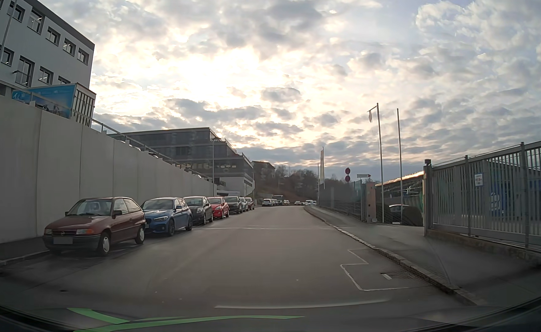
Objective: Follow the waypoints while adhering to traffic rules and regulations
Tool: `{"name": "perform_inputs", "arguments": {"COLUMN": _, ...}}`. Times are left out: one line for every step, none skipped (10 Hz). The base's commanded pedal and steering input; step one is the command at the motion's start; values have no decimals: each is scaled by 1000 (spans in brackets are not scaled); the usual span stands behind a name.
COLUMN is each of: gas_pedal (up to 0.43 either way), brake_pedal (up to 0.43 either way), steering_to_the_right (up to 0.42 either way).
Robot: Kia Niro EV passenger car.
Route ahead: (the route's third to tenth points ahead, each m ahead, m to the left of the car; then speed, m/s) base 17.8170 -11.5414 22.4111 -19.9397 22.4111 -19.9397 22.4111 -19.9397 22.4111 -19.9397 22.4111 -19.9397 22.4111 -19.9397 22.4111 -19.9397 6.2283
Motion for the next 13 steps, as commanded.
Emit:
{"name": "perform_inputs", "arguments": {"gas_pedal": 0, "brake_pedal": 104, "steering_to_the_right": 0}}
{"name": "perform_inputs", "arguments": {"gas_pedal": 0, "brake_pedal": 116, "steering_to_the_right": 0}}
{"name": "perform_inputs", "arguments": {"gas_pedal": 0, "brake_pedal": 122, "steering_to_the_right": 1}}
{"name": "perform_inputs", "arguments": {"gas_pedal": 0, "brake_pedal": 122, "steering_to_the_right": 4}}
{"name": "perform_inputs", "arguments": {"gas_pedal": 0, "brake_pedal": 128, "steering_to_the_right": 8}}
{"name": "perform_inputs", "arguments": {"gas_pedal": 0, "brake_pedal": 128, "steering_to_the_right": 11}}
{"name": "perform_inputs", "arguments": {"gas_pedal": 0, "brake_pedal": 134, "steering_to_the_right": 19}}
{"name": "perform_inputs", "arguments": {"gas_pedal": 0, "brake_pedal": 140, "steering_to_the_right": 31}}
{"name": "perform_inputs", "arguments": {"gas_pedal": 0, "brake_pedal": 152, "steering_to_the_right": 43}}
{"name": "perform_inputs", "arguments": {"gas_pedal": 0, "brake_pedal": 152, "steering_to_the_right": 58}}
{"name": "perform_inputs", "arguments": {"gas_pedal": 0, "brake_pedal": 159, "steering_to_the_right": 76}}
{"name": "perform_inputs", "arguments": {"gas_pedal": 0, "brake_pedal": 159, "steering_to_the_right": 99}}
{"name": "perform_inputs", "arguments": {"gas_pedal": 0, "brake_pedal": 165, "steering_to_the_right": 135}}
